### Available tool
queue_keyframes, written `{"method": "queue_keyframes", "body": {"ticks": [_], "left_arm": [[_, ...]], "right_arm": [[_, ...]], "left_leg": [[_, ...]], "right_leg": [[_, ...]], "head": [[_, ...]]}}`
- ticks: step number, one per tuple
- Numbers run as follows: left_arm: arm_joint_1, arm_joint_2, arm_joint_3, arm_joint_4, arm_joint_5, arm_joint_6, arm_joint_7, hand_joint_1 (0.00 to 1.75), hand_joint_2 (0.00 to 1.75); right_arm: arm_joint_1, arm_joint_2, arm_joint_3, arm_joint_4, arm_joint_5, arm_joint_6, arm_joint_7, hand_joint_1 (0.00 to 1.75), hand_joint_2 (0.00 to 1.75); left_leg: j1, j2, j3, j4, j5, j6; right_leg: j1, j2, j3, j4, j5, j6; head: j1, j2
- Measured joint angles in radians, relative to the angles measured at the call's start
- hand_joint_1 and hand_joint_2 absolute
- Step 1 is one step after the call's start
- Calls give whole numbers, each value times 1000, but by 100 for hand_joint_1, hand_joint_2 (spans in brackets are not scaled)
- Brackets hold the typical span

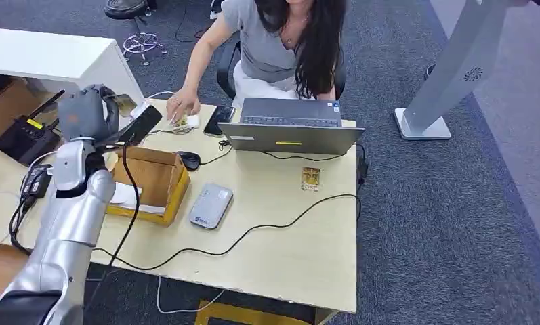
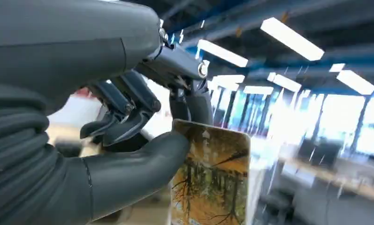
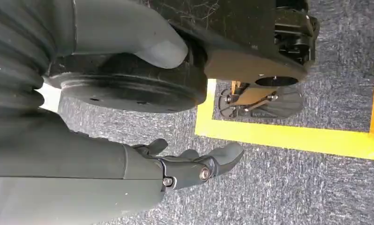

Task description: Pass the card to the sensor for recognition and then transmit it.

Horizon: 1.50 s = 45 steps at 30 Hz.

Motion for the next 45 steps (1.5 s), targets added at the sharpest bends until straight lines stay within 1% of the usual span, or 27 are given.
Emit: {"method": "queue_keyframes", "body": {"ticks": [1,6,10,15,16,18,19,26,38,40,41,42,43,45], "left_arm": [[-115,-6,-31,51,-54,-1,20,175,175],[-242,-22,-77,131,-117,-23,50,175,175],[-286,-30,-97,170,-128,-29,55,175,175],[-317,-37,-102,208,-138,-27,63,175,175],[-321,-38,-102,216,-140,-26,63,0,175],[-324,-39,-102,232,-134,-14,66,0,175],[-324,-39,-102,238,-127,-12,67,0,0],[-332,-36,-102,297,-107,-21,73,0,0],[-333,-34,-102,330,-106,-19,72,0,0],[-333,-34,-102,331,-96,-16,64,0,0],[-330,-34,-102,331,-80,-14,47,0,0],[-316,-34,-102,324,-58,-8,24,0,175],[-287,-34,-102,290,-29,-1,-7,0,175],[-186,-33,-102,182,55,23,-89,0,175]], "right_arm": [[-2,0,0,0,9,2,9,0,175],[-4,0,0,0,23,8,19,0,175],[-6,0,0,0,26,10,21,0,175],[-7,0,0,0,31,9,32,0,175],[-7,0,0,0,32,9,33,0,175],[-7,0,0,0,35,9,39,0,175],[-7,0,0,0,35,9,40,0,175],[-8,0,-6,0,37,8,48,0,175],[-8,0,-14,0,37,8,50,0,175],[-8,0,-14,0,37,8,49,0,175],[-8,0,-15,0,37,8,49,0,175],[-8,0,-17,0,35,8,49,0,175],[-8,0,-21,0,32,7,49,0,175],[-7,0,-34,0,16,0,42,0,175]], "left_leg": [[-1,0,0,0,0,0],[-1,2,0,0,0,0],[-1,2,0,0,0,0],[0,2,0,0,0,0],[0,2,0,0,0,0],[0,3,0,0,0,0],[0,2,0,0,0,0],[0,2,0,0,0,0],[0,2,-1,0,0,0],[0,2,-1,0,0,0],[0,2,-1,0,0,0],[-1,2,-1,0,0,0],[-2,2,0,-1,0,0],[-2,3,-1,-1,0,0]], "right_leg": [[0,0,0,0,1,0],[0,2,0,0,1,1],[0,2,-1,0,1,1],[0,2,-1,0,1,1],[0,3,-1,0,1,1],[0,3,-1,0,1,1],[0,3,-1,0,1,1],[0,3,0,0,1,1],[0,2,0,0,1,1],[0,2,0,0,1,1],[0,2,0,0,1,1],[0,2,0,0,1,1],[0,3,0,0,1,1],[-1,3,1,0,1,1]], "head": [[0,0],[0,0],[0,0],[0,0],[0,0],[0,0],[0,0],[0,0],[0,0],[0,0],[0,0],[0,0],[-1,0],[-1,0]]}}
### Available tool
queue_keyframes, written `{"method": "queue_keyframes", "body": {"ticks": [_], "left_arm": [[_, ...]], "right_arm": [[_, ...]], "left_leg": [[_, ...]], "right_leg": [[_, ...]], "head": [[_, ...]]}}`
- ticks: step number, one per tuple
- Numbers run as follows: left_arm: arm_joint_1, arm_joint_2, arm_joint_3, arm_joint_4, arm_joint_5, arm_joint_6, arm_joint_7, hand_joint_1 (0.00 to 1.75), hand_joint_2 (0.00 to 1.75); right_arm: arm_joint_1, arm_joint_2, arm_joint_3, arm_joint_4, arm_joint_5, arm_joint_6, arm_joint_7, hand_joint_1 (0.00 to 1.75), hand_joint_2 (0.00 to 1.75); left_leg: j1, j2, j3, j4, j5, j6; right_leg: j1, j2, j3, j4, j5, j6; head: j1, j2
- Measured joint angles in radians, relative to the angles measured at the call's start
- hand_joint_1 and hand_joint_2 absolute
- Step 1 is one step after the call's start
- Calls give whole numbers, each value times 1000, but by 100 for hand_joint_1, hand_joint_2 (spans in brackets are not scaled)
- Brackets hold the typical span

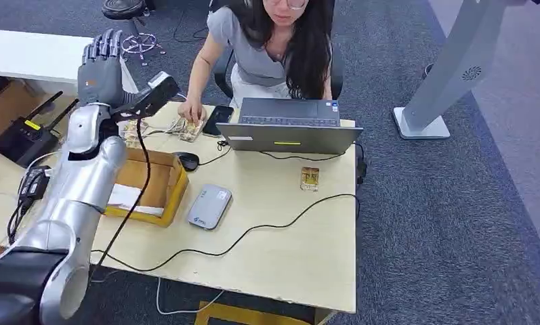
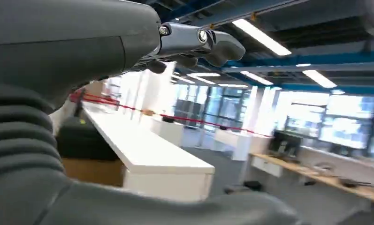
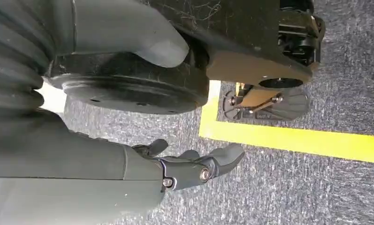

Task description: Pass the card to the sensor for recognition and then transmit it.

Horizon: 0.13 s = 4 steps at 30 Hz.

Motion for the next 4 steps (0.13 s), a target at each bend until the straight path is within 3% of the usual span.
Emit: {"method": "queue_keyframes", "body": {"ticks": [3,4], "left_arm": [[277,11,11,-279,236,80,-156,0,175],[394,23,28,-384,362,101,-214,0,175]], "right_arm": [[2,4,-29,0,-33,-15,-19,0,175],[5,6,-40,0,-45,-21,-26,0,175]], "left_leg": [[-1,8,4,-2,-4,-1],[-2,13,5,-3,-8,-2]], "right_leg": [[-2,8,1,0,-2,-1],[-3,14,2,0,-4,0]], "head": [[5,0],[4,0]]}}
